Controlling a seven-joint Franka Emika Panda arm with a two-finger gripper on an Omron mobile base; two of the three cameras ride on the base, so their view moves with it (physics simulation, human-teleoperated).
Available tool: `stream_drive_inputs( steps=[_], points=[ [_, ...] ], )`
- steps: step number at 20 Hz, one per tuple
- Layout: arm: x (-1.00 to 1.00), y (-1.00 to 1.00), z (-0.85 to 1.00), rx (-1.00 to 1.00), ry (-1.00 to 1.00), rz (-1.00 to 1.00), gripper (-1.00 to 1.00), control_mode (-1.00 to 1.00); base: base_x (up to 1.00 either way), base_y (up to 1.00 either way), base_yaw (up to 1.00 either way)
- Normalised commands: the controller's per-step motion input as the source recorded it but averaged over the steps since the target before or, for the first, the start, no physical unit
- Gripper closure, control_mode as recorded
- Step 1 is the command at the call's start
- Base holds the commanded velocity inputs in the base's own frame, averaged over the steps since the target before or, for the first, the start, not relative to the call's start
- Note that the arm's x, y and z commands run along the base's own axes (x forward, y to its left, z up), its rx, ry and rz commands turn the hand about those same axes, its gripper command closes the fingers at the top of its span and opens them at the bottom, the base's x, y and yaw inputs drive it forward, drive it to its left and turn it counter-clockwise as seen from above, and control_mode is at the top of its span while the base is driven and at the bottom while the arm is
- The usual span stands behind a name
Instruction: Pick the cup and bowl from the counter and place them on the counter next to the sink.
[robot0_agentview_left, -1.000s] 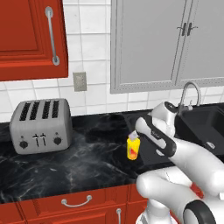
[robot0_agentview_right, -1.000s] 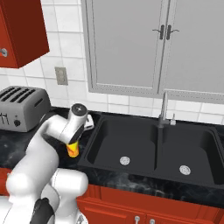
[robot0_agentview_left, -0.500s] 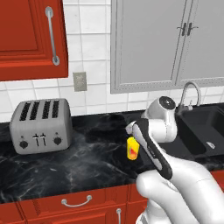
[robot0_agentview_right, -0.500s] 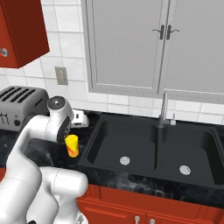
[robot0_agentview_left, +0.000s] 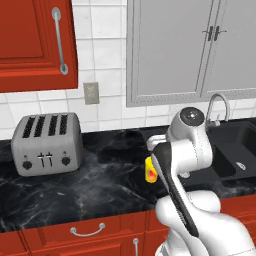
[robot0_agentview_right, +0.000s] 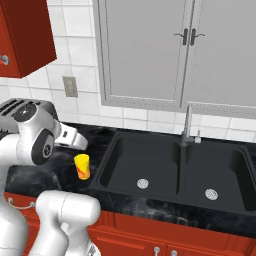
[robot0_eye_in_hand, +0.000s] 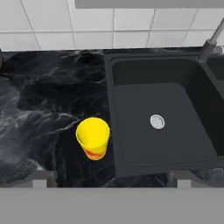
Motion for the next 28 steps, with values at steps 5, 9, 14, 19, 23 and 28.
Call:
stream_drive_inputs(
  steps=[5,9,14,19,23,28],
  points=[
    [-0.99,0.00,0.55,0.01,-0.05,-0.17,-1.00,-1.00,0.00,0.00,0.00],
    [-0.56,0.00,0.80,0.00,-0.03,-0.07,-1.00,-1.00,0.00,0.00,0.00],
    [-0.04,0.00,0.61,0.00,0.01,0.00,-1.00,-1.00,0.00,0.00,0.00],
    [0.00,0.00,0.44,0.02,0.09,0.16,-1.00,-1.00,0.00,0.00,0.00],
    [0.00,0.02,0.10,0.06,0.11,0.20,-1.00,-1.00,0.00,0.00,0.00],
    [0.00,0.00,0.00,0.00,0.00,0.00,-1.00,-1.00,0.00,0.00,0.00]
  ],
)
